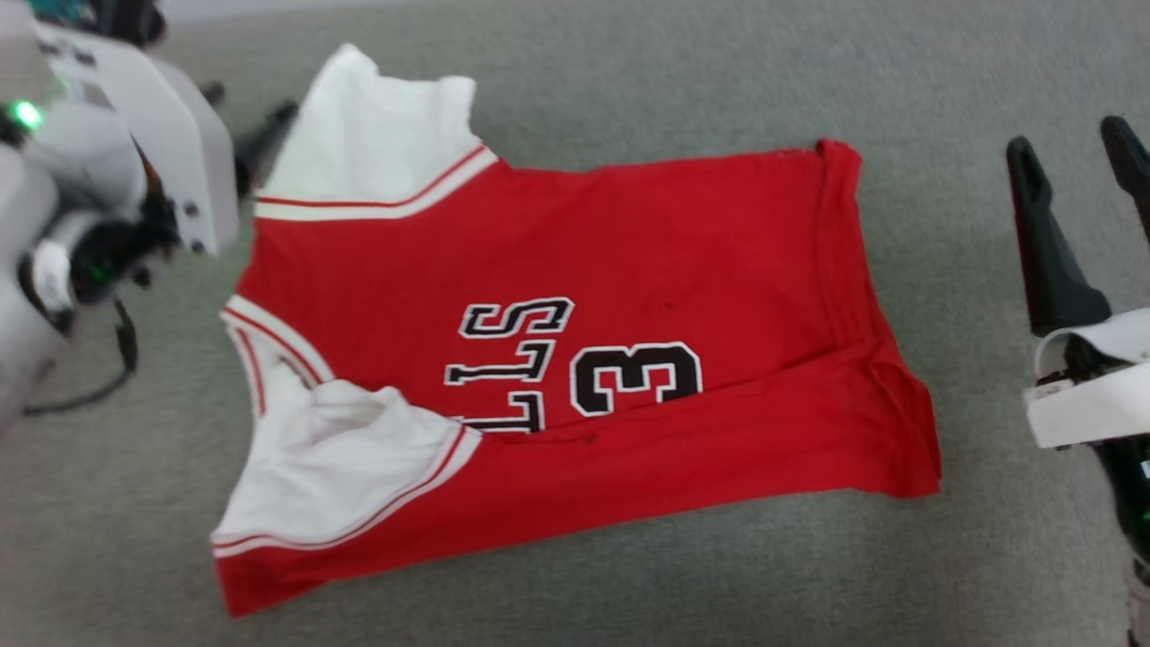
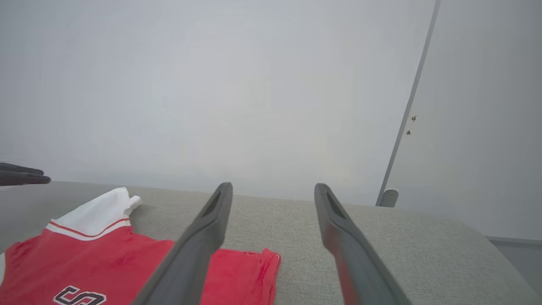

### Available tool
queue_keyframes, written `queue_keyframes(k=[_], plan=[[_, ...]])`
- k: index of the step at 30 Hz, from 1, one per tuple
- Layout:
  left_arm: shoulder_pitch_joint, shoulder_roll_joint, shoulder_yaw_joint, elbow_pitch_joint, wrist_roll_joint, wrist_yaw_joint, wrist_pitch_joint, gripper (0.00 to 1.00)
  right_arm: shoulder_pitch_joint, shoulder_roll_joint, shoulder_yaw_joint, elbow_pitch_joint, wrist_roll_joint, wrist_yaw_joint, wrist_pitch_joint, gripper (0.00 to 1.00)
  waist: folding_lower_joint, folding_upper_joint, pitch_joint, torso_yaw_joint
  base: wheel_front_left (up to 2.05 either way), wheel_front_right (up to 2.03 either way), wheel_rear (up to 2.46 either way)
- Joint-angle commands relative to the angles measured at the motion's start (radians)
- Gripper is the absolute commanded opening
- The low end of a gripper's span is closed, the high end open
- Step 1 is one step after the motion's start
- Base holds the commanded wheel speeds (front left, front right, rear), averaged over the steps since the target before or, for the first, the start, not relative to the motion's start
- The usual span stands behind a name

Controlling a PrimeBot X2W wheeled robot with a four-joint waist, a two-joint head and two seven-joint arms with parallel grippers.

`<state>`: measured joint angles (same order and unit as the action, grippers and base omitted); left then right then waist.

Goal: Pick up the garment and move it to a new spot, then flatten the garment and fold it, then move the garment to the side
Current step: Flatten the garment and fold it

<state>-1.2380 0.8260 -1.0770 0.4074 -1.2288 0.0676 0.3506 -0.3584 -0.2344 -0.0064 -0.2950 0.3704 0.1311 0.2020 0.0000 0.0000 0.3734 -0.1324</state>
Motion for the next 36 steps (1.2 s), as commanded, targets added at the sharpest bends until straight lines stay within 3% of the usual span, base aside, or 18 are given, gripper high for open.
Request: queue_keyframes(k=[1, 13, 18, 25, 26, 27, 28, 29, 30, 36], plan=[[-0.029, -0.007, 0.004, 0.025, 0.012, -0.011, -0.004, 1.00, -0.006, 0.010, 0.010, -0.004, -0.007, -0.001, -0.023, 1.00, 0.0000, 0.0000, 0.057, -0.052, 0.00, 0.00, 0.00], [-0.211, -0.047, -0.022, 0.225, 0.078, -0.090, 0.102, 1.00, 0.009, 0.059, 0.032, 0.011, -0.002, -0.001, -0.073, 1.00, 0.0000, 0.0000, 0.186, -0.127, 0.00, 0.00, 0.00], [-0.271, -0.064, -0.045, 0.302, 0.077, -0.122, 0.202, 1.00, -0.005, 0.069, 0.049, 0.022, 0.008, -0.001, -0.075, 1.00, 0.0000, 0.0000, 0.225, -0.142, 0.00, 0.00, 0.00], [-0.316, -0.111, -0.086, 0.399, 0.082, -0.129, 0.347, 1.00, -0.023, 0.071, 0.059, 0.034, 0.017, -0.001, -0.062, 1.00, 0.0000, 0.0000, 0.258, -0.151, 0.00, 0.00, 0.00], [-0.316, -0.120, -0.096, 0.411, 0.078, -0.132, 0.381, 0.82, -0.023, 0.072, 0.062, 0.038, 0.017, -0.001, -0.055, 1.00, 0.0000, 0.0000, 0.260, -0.153, 0.00, 0.00, 0.00], [-0.315, -0.127, -0.105, 0.424, 0.075, -0.134, 0.415, 0.56, -0.025, 0.071, 0.063, 0.039, 0.019, -0.001, -0.049, 1.00, 0.0000, 0.0000, 0.263, -0.154, 0.00, 0.00, 0.00], [-0.313, -0.134, -0.110, 0.437, 0.067, -0.131, 0.447, 0.44, -0.027, 0.071, 0.066, 0.041, 0.021, -0.001, -0.042, 1.00, 0.0000, 0.0000, 0.265, -0.155, 0.00, 0.00, 0.00], [-0.312, -0.141, -0.117, 0.444, 0.064, -0.132, 0.478, 0.06, -0.030, 0.071, 0.068, 0.041, 0.024, -0.001, -0.033, 1.00, 0.0000, 0.0000, 0.266, -0.156, 0.00, 0.00, 0.00], [-0.314, -0.148, -0.123, 0.451, 0.061, -0.130, 0.504, 0.00, -0.034, 0.070, 0.069, 0.040, 0.025, -0.001, -0.026, 1.00, 0.0000, 0.0000, 0.267, -0.157, 0.00, 0.00, 0.00], [-0.324, -0.171, -0.136, 0.463, 0.056, -0.123, 0.575, 0.00, -0.051, 0.078, 0.073, 0.025, 0.033, -0.001, 0.046, 1.00, 0.0000, 0.0000, 0.271, -0.156, 0.00, 0.00, 0.00]])
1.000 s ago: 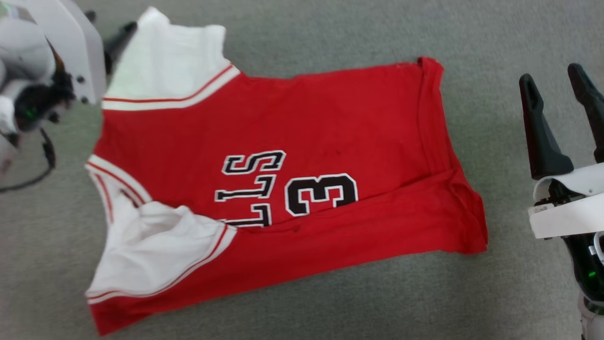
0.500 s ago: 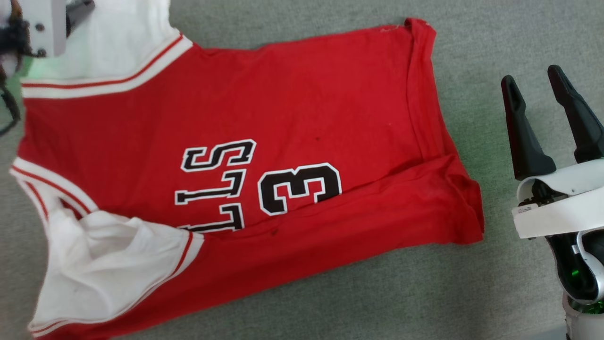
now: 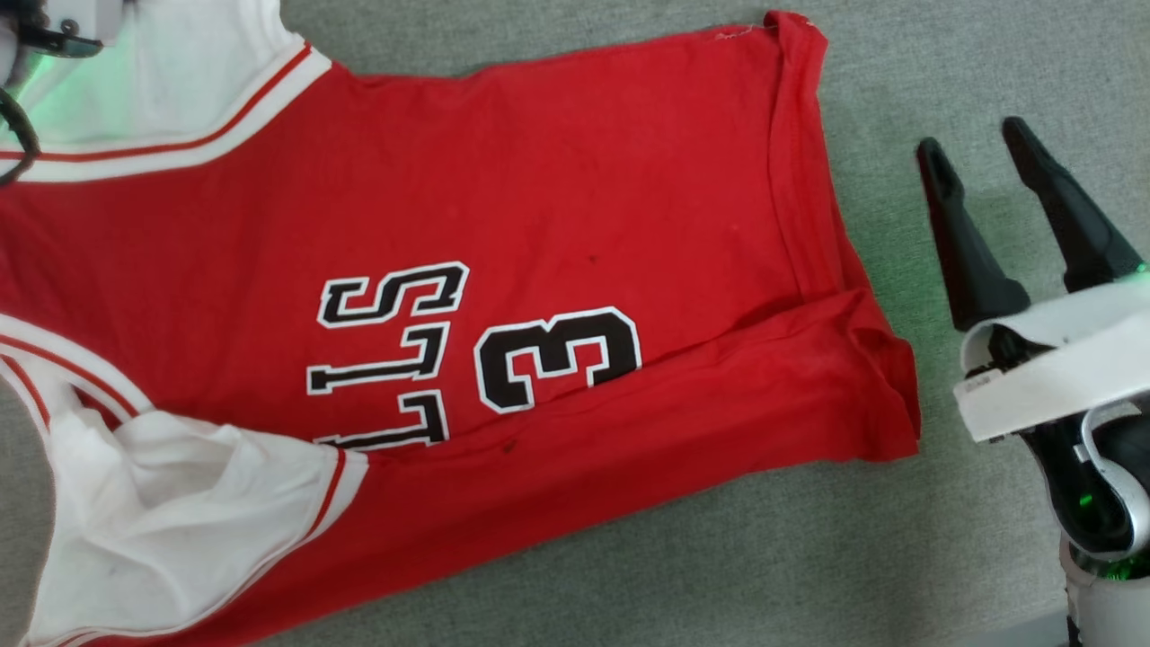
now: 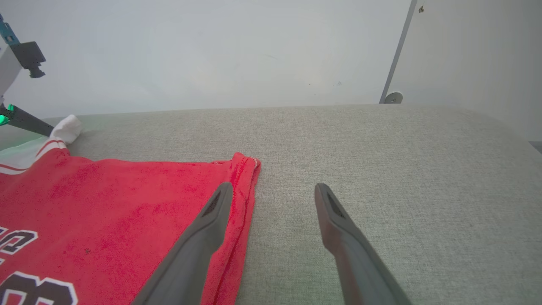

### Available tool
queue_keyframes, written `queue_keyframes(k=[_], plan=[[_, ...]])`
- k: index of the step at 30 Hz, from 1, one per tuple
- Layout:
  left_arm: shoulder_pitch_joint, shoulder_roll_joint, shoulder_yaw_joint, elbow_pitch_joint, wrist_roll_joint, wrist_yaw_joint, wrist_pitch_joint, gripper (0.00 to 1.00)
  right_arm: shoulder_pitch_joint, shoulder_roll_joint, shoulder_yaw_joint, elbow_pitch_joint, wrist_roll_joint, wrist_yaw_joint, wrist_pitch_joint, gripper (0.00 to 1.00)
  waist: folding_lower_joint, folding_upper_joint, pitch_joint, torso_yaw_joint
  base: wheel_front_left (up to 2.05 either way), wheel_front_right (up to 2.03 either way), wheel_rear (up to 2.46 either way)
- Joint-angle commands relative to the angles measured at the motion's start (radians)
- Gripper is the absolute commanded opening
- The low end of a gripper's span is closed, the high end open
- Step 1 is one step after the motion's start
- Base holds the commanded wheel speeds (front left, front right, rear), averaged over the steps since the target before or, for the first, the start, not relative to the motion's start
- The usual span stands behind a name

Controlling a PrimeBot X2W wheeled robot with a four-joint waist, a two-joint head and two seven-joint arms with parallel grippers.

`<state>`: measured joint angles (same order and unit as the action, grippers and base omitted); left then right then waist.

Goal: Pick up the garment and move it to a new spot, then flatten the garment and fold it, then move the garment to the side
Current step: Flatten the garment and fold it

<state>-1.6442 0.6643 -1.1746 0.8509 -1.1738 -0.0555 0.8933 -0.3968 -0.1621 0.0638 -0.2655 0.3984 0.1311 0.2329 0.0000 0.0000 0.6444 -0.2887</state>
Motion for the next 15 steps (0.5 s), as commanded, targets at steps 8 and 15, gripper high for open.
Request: queue_keyframes(k=[8, 15], plan=[[0.063, -0.024, -0.033, 0.012, 0.005, -0.005, 0.008, 0.00, -0.117, 0.010, 0.009, 0.017, 0.019, -0.001, 0.270, 1.00, 0.0000, 0.0000, -0.003, 0.018, 0.00, 0.00, 0.00], [0.043, -0.055, -0.020, 0.016, -0.002, -0.003, -0.013, 0.00, -0.305, 0.002, 0.010, 0.156, -0.024, -0.001, 0.499, 1.00, 0.0000, 0.0000, 0.000, 0.057, 0.00, 0.00, 0.00]])
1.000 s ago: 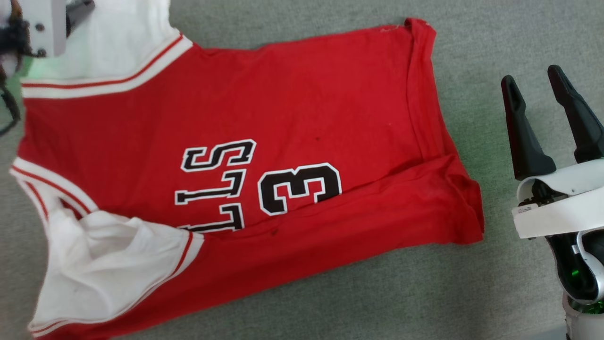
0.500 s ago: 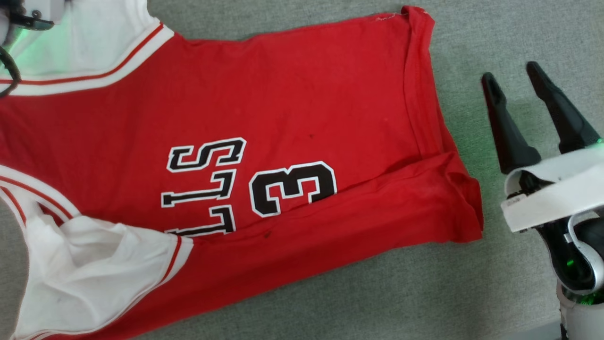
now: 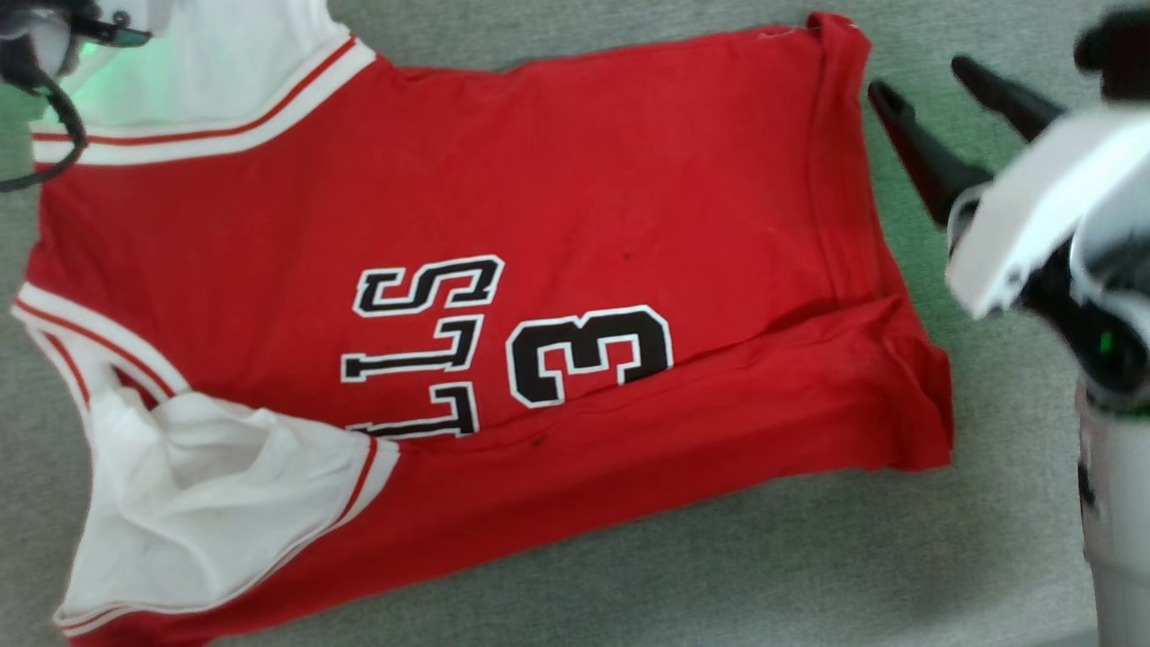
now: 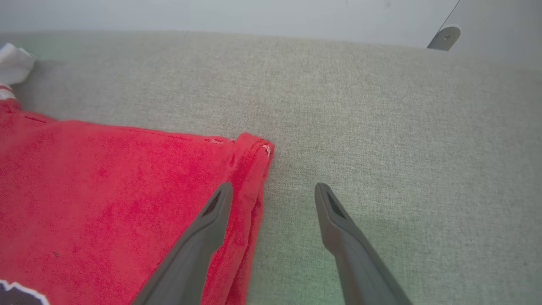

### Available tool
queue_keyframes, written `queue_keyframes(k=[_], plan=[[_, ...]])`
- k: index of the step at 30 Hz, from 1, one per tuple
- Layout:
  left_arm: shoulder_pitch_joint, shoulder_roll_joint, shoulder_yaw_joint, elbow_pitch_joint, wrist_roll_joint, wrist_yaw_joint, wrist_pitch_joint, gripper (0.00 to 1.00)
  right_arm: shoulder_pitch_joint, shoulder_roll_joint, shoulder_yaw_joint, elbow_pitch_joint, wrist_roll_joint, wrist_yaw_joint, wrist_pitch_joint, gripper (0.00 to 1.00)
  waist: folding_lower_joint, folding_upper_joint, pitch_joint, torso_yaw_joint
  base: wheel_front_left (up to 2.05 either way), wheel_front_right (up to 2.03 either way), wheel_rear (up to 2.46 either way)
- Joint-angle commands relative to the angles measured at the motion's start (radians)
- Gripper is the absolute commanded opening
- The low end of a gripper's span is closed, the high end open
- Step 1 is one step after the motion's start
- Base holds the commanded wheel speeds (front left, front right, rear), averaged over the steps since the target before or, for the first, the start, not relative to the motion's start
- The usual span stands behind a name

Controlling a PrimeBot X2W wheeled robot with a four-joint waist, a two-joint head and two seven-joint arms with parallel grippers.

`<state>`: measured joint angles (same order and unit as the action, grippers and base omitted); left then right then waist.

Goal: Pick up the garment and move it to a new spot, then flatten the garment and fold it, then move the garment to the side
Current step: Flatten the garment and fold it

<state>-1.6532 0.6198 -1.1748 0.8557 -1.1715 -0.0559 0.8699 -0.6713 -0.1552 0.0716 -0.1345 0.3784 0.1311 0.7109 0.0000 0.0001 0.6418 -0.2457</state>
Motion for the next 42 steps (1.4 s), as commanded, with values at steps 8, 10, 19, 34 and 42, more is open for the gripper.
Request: queue_keyframes(k=[8, 10, 19, 34, 42], plan=[[0.034, -0.040, -0.015, 0.027, -0.007, -0.011, -0.005, 0.00, -0.197, 0.008, 0.034, 0.241, -0.009, -0.001, 0.154, 1.00, 0.0000, -0.0001, 0.009, 0.043, 0.00, 0.00, 0.00], [0.034, -0.046, -0.015, 0.033, -0.006, -0.015, -0.009, 0.00, -0.234, -0.001, 0.045, 0.292, -0.020, -0.001, 0.181, 1.00, 0.0000, -0.0001, 0.010, 0.049, 0.00, 0.00, 0.00], [0.037, -0.066, -0.008, 0.059, -0.013, -0.031, -0.044, 0.00, -0.310, -0.036, 0.103, 0.422, 0.007, -0.001, 0.228, 0.00, 0.0000, -0.0001, -0.006, 0.065, 0.00, 0.00, 0.00], [0.044, -0.070, 0.028, 0.024, -0.039, -0.069, -0.178, 0.00, -0.266, -0.116, 0.116, 0.399, 0.043, -0.001, 0.129, 0.00, 0.0000, -0.0001, -0.134, 0.144, 0.00, 0.00, 0.00], [0.096, -0.014, 0.037, -0.089, -0.057, -0.073, -0.250, 0.00, -0.155, -0.179, 0.105, 0.334, 0.080, -0.001, 0.123, 0.00, 0.0000, -0.0001, -0.232, 0.208, 0.00, 0.00, 0.00]])
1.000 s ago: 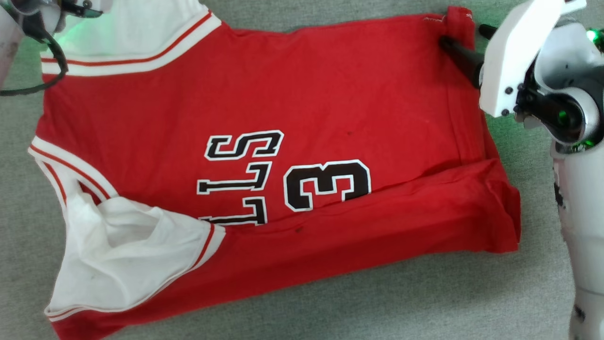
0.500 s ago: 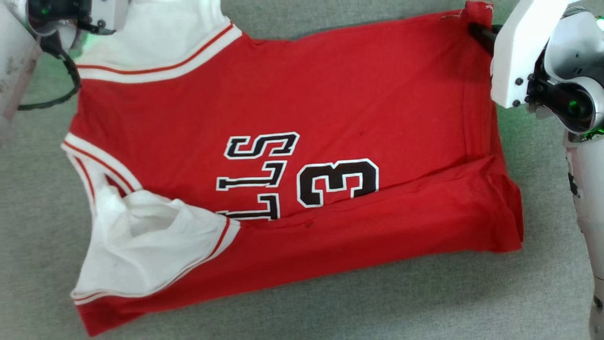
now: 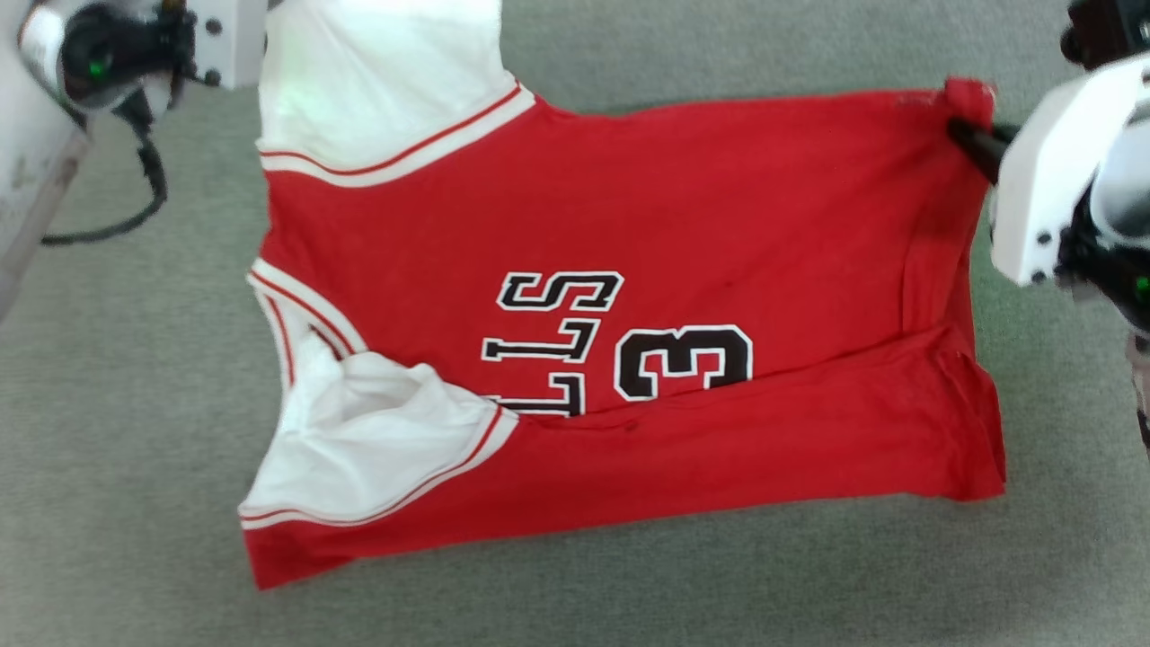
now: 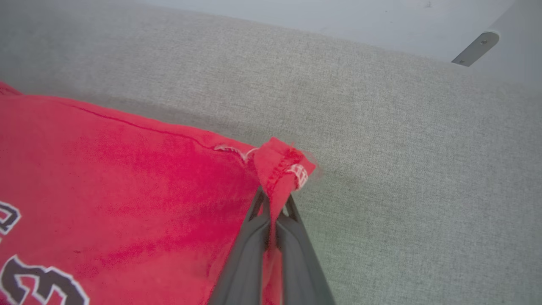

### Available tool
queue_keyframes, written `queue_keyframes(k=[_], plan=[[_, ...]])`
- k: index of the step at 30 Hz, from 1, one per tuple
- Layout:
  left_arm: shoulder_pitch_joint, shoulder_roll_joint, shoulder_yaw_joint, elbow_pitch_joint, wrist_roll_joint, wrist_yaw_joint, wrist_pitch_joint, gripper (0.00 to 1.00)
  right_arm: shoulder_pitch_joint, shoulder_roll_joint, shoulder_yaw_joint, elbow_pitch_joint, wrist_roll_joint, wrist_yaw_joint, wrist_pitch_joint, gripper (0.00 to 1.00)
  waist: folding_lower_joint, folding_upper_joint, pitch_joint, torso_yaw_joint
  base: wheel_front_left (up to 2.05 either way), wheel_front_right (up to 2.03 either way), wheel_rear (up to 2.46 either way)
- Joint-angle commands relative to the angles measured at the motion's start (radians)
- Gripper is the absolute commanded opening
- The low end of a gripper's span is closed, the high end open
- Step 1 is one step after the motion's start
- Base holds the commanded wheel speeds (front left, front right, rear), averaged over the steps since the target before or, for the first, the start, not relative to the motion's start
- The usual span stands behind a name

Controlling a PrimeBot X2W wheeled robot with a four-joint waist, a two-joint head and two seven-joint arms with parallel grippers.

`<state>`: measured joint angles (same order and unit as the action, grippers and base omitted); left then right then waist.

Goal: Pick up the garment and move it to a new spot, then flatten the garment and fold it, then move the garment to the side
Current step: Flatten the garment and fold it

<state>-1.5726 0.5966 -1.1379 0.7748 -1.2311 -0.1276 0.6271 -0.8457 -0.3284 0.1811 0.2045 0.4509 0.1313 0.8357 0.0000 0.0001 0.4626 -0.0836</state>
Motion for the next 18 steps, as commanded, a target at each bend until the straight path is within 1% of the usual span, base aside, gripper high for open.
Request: queue_keyframes(k=[1, 4, 6, 8, 11, 15, 18], plan=[[0.026, 0.024, -0.001, -0.033, 0.002, -0.002, -0.014, 0.00, 0.038, -0.013, -0.008, -0.016, 0.008, -0.001, -0.001, 0.00, 0.0000, -0.0001, -0.064, 0.053, 0.00, 0.00, 0.00], [0.066, 0.071, -0.003, -0.115, -0.001, 0.000, -0.031, 0.00, 0.099, -0.035, -0.019, -0.051, 0.020, -0.001, 0.005, 0.00, 0.0000, -0.0001, -0.097, 0.072, 0.00, 0.00, 0.00], [0.100, 0.106, -0.006, -0.179, -0.004, 0.019, -0.037, 0.00, 0.143, -0.046, -0.029, -0.074, 0.029, -0.001, 0.010, 0.00, 0.0000, -0.0001, -0.118, 0.084, 0.00, 0.00, 0.00], [0.140, 0.147, -0.007, -0.260, -0.010, 0.050, -0.041, 0.00, 0.184, -0.060, -0.031, -0.103, 0.039, -0.001, 0.015, 0.00, 0.0000, -0.0001, -0.138, 0.094, 0.00, 0.00, 0.00], [0.213, 0.211, -0.015, -0.400, -0.019, 0.111, -0.048, 0.00, 0.253, -0.071, -0.045, -0.141, 0.053, -0.001, 0.025, 0.00, 0.0000, -0.0001, -0.166, 0.108, 0.00, 0.00, 0.00], [0.328, 0.295, -0.027, -0.598, -0.048, 0.212, -0.064, 0.00, 0.347, -0.081, -0.066, -0.188, 0.072, -0.001, 0.036, 0.00, 0.0000, -0.0001, -0.193, 0.121, 0.00, 0.00, 0.00], [0.412, 0.343, -0.038, -0.734, -0.065, 0.282, -0.088, 0.00, 0.409, -0.084, -0.089, -0.217, 0.071, -0.001, 0.044, 0.00, 0.0000, -0.0001, -0.205, 0.127, 0.00, 0.00, 0.00]])
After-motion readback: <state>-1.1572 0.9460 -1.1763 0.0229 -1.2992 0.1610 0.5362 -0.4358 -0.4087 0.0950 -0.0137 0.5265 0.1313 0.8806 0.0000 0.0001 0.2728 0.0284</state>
